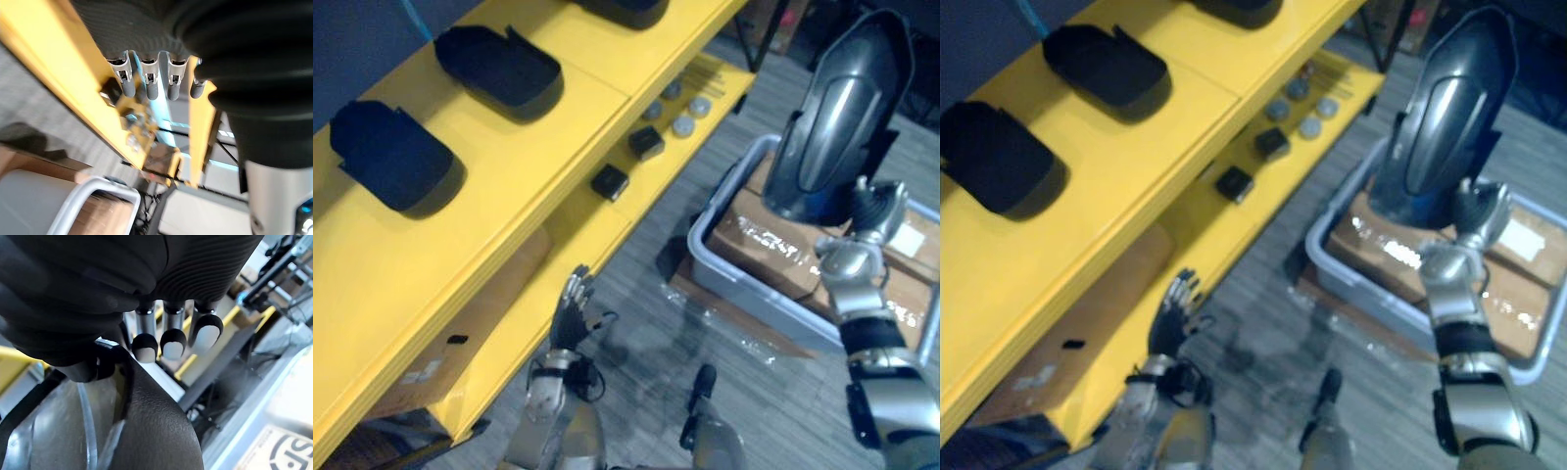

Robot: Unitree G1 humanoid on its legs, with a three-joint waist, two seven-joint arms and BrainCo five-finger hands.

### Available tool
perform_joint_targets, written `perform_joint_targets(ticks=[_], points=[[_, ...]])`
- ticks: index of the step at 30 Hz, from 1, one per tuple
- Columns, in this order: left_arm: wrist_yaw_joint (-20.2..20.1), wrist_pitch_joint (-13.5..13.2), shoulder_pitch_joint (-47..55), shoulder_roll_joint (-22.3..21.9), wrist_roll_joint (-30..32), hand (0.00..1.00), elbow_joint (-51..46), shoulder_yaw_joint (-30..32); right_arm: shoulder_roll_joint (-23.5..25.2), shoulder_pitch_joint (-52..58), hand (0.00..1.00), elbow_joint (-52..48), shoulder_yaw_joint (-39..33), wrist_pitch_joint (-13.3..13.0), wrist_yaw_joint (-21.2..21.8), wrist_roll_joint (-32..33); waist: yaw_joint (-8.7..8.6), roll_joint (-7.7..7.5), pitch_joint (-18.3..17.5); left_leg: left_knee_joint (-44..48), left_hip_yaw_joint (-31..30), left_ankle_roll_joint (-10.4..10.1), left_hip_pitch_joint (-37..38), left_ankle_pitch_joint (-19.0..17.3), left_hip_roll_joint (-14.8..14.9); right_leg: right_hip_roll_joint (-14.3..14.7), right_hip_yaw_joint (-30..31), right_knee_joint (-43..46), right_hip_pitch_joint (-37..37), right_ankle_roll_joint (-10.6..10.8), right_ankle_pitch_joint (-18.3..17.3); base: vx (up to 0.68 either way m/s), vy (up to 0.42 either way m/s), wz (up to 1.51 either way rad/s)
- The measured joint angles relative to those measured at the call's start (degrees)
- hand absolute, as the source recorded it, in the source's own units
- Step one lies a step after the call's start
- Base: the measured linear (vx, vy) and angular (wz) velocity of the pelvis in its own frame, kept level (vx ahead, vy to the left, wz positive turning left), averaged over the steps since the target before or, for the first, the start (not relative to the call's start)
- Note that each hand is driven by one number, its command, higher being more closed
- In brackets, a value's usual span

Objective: Walk over and take plastic housings, then place them on the shelf

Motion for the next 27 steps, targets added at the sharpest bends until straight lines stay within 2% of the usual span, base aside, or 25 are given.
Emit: perform_joint_targets(ticks=[8, 13, 15, 17, 20, 26, 27], points=[[-0.74, 5.61, -6.20, 0.04, 2.75, 0.00, -2.58, 0.00, 4.06, 2.70, 1.00, -6.27, 0.09, -0.01, 0.17, -2.94, -0.27, -0.54, -3.90, -2.19, 2.72, -0.16, 3.92, 0.09, 0.20, 0.17, 1.89, 0.15, 1.16, 0.08, 0.31, 0.03, -0.022, -0.13], [-1.76, 10.40, -11.94, 1.66, 4.47, 0.00, -0.89, 0.01, 6.37, 3.18, 1.00, -11.11, 2.50, -0.28, 2.87, -4.82, -1.62, -1.42, -4.92, -2.68, 4.16, -0.11, 5.85, 0.03, 0.18, 0.25, 3.15, 0.11, 1.87, 0.07, 0.58, 0.00, 0.004, -0.12], [-2.37, 11.75, -13.30, 1.86, 3.64, 0.00, -0.31, -0.01, 7.05, 3.41, 1.00, -12.05, 2.88, -0.76, 4.05, -5.21, -1.85, -1.62, -5.30, -2.48, 4.84, -0.07, 6.28, -0.17, 0.12, 0.23, 3.77, -0.03, 1.87, 0.05, 0.66, -0.04, 0.013, -0.20], [-3.19, 13.44, -16.02, 2.04, -0.77, 0.00, 0.76, 0.04, 7.94, 3.86, 1.00, -12.24, 3.03, -1.90, 5.60, -5.87, -2.55, -2.03, -5.85, -2.45, 5.13, -0.07, 6.56, -0.20, 0.11, 0.23, 4.04, -0.39, 1.86, 0.00, 0.54, -0.05, 0.008, -0.09], [-3.49, 15.68, -19.88, 1.86, -3.66, 0.00, 3.55, -0.08, 8.53, 3.87, 1.00, -12.51, 5.17, -2.01, 7.28, -6.20, -3.18, -1.95, -6.13, -2.50, 5.99, -0.13, 7.14, -0.21, 0.09, 0.28, 4.94, -0.40, 1.77, -0.15, -0.06, -0.03, 0.002, -0.16], [-3.32, 18.66, -25.76, 1.53, -5.38, 0.00, 5.91, -0.12, 9.22, 3.87, 1.00, -12.51, 7.83, -3.14, 9.22, -6.32, -4.28, -1.79, -6.23, -2.77, 6.23, -0.21, 7.18, -0.17, 0.29, 0.50, 5.02, -0.39, 1.45, -0.28, 0.51, 0.00, -0.001, -0.01], [-3.34, 19.23, -27.01, 1.58, -7.28, 0.00, 6.44, -0.08, 9.28, 3.86, 1.00, -12.51, 8.39, -3.35, 10.05, -6.31, -4.55, -1.79, -6.24, -2.89, 6.26, -0.21, 7.21, -0.17, 0.29, 0.52, 5.07, -0.38, 1.36, -0.24, 0.82, 0.03, 0.001, -0.02]])
